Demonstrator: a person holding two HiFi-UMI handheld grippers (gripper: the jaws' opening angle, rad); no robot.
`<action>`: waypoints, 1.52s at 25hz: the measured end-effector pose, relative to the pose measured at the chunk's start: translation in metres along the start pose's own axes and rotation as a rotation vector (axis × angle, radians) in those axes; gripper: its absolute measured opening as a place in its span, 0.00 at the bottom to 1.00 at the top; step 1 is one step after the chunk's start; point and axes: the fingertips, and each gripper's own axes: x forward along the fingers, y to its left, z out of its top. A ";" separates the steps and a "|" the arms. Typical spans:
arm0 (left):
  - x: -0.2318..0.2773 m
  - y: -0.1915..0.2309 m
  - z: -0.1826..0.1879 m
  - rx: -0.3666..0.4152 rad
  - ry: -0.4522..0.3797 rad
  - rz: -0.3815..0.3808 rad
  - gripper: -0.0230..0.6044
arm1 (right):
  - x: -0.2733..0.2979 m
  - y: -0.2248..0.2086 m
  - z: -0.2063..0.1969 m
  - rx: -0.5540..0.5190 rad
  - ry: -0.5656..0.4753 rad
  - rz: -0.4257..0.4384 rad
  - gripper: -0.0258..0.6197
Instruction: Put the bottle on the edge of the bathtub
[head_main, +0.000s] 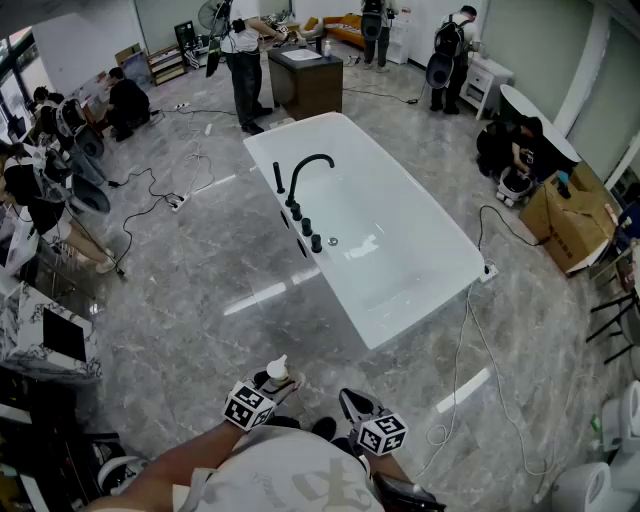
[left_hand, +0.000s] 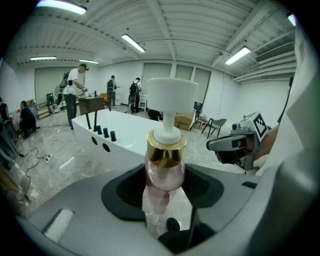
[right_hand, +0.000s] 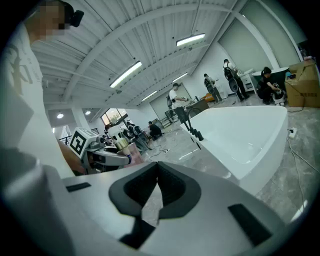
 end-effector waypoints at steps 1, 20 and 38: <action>-0.005 0.002 -0.003 -0.007 -0.005 0.000 0.37 | 0.003 0.005 -0.002 -0.003 0.002 0.003 0.05; -0.069 0.048 -0.044 -0.051 -0.046 -0.066 0.37 | 0.050 0.064 -0.021 0.012 0.000 -0.073 0.05; -0.103 0.087 -0.061 -0.046 -0.084 -0.144 0.37 | 0.087 0.109 -0.029 0.013 -0.013 -0.142 0.05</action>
